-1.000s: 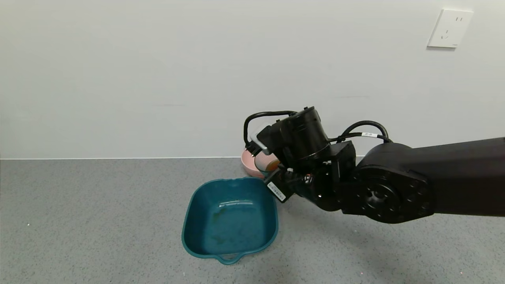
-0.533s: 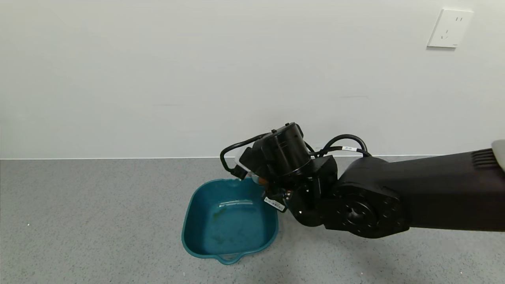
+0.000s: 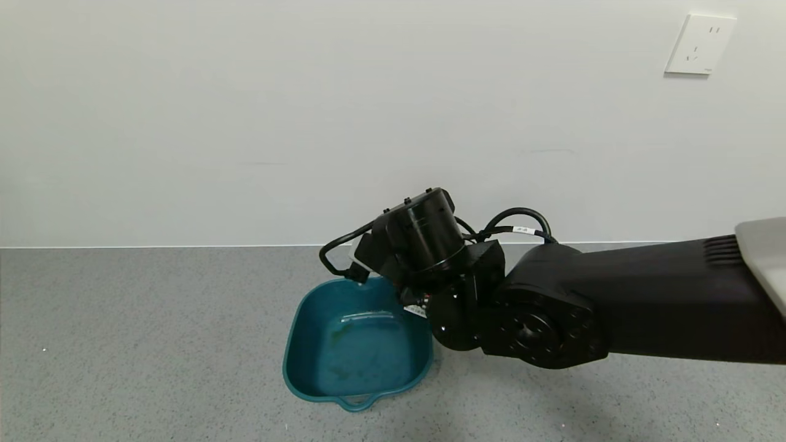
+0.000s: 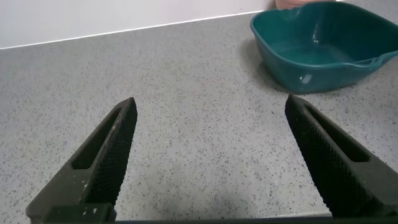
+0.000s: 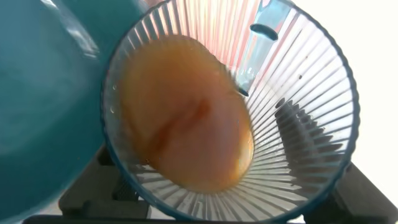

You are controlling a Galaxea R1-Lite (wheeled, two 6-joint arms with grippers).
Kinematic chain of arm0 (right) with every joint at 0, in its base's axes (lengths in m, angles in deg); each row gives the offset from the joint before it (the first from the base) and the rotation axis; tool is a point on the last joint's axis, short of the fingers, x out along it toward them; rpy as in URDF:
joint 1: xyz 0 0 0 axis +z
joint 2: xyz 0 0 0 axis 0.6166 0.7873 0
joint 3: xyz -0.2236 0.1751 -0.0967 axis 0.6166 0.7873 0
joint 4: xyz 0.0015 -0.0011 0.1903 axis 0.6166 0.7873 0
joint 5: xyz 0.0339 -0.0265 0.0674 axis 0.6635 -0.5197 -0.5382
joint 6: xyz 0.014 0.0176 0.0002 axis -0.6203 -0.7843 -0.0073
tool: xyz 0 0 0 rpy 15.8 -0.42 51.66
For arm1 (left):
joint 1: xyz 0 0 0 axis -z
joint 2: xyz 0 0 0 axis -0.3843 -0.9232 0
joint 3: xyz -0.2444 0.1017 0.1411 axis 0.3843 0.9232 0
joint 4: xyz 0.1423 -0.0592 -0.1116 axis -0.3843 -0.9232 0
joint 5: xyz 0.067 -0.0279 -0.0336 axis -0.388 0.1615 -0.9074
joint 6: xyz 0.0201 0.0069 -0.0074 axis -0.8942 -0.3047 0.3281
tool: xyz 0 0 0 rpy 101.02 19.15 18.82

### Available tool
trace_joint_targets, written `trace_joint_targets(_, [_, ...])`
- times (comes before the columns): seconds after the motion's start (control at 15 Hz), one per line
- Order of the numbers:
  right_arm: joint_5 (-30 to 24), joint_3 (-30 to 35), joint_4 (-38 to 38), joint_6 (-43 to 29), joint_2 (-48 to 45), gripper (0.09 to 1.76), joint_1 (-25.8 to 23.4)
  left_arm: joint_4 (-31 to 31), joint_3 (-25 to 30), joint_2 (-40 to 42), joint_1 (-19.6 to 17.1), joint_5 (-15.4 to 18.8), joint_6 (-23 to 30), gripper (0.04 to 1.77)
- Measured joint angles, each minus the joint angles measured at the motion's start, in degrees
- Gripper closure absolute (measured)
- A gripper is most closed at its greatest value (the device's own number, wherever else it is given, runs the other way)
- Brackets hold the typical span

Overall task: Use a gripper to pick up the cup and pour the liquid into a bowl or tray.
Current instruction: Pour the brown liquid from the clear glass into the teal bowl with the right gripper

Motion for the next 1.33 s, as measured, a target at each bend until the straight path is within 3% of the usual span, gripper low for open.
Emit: trace_joint_targets(1.33, [7.5, -5.4, -0.2, 33.1, 1.5, 0.49, -0.8, 0.0, 0.0, 0.0, 0.0, 0.0, 0.0, 0.09])
